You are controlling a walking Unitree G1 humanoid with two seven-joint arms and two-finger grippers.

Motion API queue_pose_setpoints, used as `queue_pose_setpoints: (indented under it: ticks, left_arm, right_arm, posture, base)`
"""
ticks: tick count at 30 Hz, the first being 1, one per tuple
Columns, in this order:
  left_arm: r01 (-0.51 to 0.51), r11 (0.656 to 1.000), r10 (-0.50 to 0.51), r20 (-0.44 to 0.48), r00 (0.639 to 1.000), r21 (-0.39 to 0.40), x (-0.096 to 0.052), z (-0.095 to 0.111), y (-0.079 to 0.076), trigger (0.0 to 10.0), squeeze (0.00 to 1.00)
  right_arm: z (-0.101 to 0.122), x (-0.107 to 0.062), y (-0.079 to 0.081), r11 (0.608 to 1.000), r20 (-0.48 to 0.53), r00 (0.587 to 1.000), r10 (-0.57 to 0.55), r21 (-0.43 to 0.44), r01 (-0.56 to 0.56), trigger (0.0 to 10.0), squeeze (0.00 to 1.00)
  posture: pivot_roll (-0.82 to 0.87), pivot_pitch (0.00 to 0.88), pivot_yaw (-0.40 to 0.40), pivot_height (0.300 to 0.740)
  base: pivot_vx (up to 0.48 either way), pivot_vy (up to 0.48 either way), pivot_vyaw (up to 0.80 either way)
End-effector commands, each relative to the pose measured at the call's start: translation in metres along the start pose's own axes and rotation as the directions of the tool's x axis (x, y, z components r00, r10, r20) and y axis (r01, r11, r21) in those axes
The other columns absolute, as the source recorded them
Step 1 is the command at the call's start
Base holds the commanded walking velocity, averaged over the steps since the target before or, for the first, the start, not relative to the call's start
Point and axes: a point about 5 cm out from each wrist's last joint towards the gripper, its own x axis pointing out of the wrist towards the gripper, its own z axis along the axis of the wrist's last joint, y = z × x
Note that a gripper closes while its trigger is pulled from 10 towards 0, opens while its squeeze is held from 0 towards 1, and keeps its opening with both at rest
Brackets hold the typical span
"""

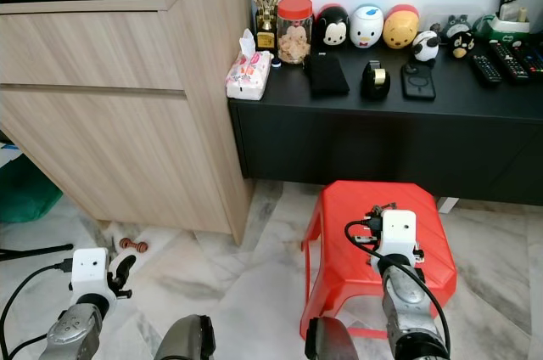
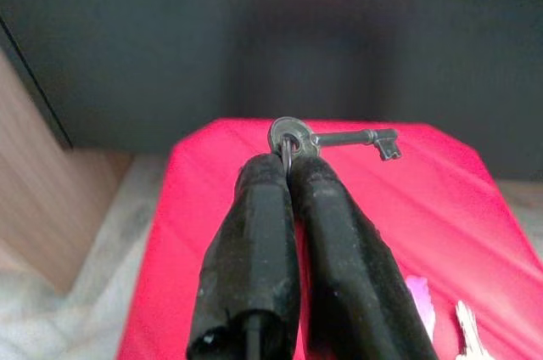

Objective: Hang keys on a hook

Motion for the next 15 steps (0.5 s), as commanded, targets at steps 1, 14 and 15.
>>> queue_pose_setpoints:
  ticks: [1, 14, 15]
  left_arm:
    - [-0.001, 1.0, 0.002, -0.019, 1.0, 0.022, -0.002, -0.006, 0.0, 10.0, 0.0]
    - [0.001, 1.0, -0.001, -0.05, 0.999, 0.018, -0.004, -0.013, -0.001, 10.0, 0.0]
    - [0.002, 1.0, -0.001, -0.05, 0.999, 0.017, -0.004, -0.012, -0.001, 10.0, 0.0]
  right_arm:
    - [0.008, 0.001, 0.001, 1.0, 0.044, 0.999, -0.003, 0.018, 0.003, 0.0, 0.0]
    - [-0.036, -0.007, -0.007, 0.98, -0.386, 0.921, 0.042, -0.166, -0.114, 10.0, 0.0]
    - [-0.036, -0.008, -0.007, 0.97, -0.406, 0.911, 0.073, -0.183, -0.16, 10.0, 0.0]
  posture:
    - [-0.06, 0.017, 0.008, 0.616]
    - [-0.06, 0.011, 0.002, 0.616]
    - [-0.06, 0.011, 0.003, 0.616]
  base:
    - [0.0, 0.0, 0.0]
    - [0.0, 0.0, 0.0]
    - [0.0, 0.0, 0.0]
